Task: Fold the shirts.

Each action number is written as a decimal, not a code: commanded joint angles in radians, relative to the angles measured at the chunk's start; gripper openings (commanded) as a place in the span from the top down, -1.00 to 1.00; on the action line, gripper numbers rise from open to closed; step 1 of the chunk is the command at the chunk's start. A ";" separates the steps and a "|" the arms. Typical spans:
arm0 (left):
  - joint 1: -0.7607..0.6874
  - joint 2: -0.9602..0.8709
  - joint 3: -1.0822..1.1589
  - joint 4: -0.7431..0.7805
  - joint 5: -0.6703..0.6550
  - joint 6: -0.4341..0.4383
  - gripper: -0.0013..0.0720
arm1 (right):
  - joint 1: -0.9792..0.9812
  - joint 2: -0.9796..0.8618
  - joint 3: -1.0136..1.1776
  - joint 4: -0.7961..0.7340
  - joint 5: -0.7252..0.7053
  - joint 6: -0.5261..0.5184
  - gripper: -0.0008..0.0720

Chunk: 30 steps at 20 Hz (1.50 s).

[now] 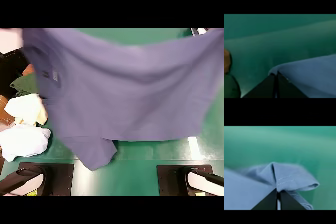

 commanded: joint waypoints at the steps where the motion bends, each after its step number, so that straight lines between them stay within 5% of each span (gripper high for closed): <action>1: 0.001 -0.225 -0.119 -0.003 -0.013 0.000 0.89 | 0.073 -0.259 0.000 0.000 0.064 0.005 0.95; 5: 0.001 -0.406 -0.122 0.018 0.056 0.001 0.77 | 0.090 -0.442 0.001 0.007 0.026 0.005 0.92; 7: 0.001 -0.418 -0.122 0.021 0.095 0.000 -0.42 | 0.079 -0.473 0.001 0.037 0.027 0.005 -0.07; 12: 0.054 -0.359 -0.087 0.066 -0.092 0.000 -0.41 | -0.008 -0.410 0.000 0.136 0.124 0.004 -0.09; 15: 0.126 -0.263 -0.271 0.043 -0.168 0.000 -0.41 | -0.062 -0.270 -0.131 0.136 0.153 -0.008 -0.09; 22: 0.140 0.079 -0.914 -0.154 -0.099 0.000 -0.41 | -0.167 0.104 -0.621 0.137 0.038 -0.015 -0.08; 30: 0.140 0.167 -1.204 -0.246 0.013 0.001 -0.41 | -0.174 0.268 -0.806 0.137 -0.016 -0.015 -0.09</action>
